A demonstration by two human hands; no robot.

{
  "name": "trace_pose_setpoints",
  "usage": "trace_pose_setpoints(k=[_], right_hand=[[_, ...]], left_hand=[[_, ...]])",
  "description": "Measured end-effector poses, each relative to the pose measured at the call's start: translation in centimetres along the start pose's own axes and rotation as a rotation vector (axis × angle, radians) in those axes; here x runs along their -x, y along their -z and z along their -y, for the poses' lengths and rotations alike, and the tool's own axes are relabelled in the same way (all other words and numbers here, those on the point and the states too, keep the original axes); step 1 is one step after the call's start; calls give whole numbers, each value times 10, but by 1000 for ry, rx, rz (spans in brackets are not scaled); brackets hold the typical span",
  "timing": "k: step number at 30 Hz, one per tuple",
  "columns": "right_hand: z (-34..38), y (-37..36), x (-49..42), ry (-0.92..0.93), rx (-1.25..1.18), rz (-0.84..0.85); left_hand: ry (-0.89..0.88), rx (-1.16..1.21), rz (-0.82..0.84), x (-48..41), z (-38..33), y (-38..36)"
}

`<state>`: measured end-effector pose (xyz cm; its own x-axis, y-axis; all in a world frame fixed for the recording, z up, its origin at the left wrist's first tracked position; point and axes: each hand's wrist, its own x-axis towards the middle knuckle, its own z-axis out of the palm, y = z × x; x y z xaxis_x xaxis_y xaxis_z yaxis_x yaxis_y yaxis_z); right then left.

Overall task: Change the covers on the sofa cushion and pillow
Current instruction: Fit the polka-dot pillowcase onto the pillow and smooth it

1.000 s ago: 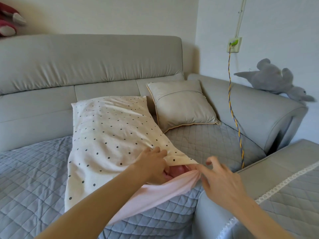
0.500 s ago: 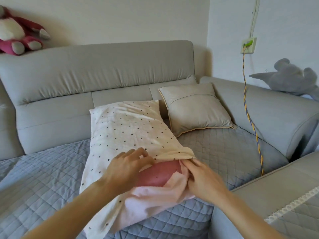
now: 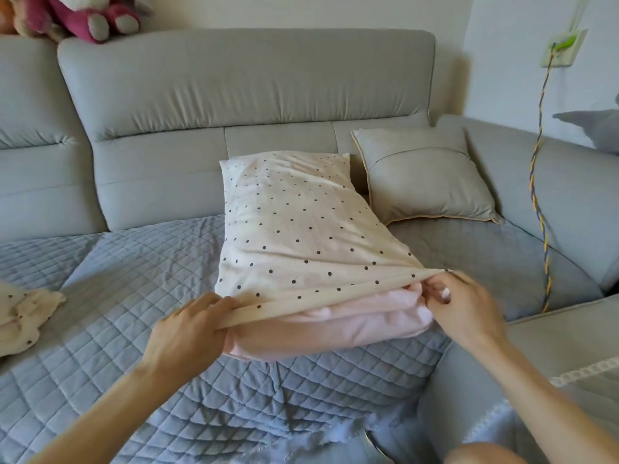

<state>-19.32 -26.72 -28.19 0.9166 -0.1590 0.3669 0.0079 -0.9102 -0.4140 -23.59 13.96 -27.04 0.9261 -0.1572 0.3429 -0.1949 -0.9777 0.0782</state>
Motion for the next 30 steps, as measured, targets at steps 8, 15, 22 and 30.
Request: trace_pose_setpoints(k=[8,15,22,30], right_hand=[[-10,-4,-11,-180,-51,123],[0,20,-16,-26,-290,-182],[-21,-16,31,373,-11,113],[18,24,24,367,-287,-269]], left_hand=[[-141,-89,-31,-18,-35,-14],[-19,-7,-346,-24,11,35],[-120,-137,97,57,73,-18],[-182,48,-304,55,56,43]])
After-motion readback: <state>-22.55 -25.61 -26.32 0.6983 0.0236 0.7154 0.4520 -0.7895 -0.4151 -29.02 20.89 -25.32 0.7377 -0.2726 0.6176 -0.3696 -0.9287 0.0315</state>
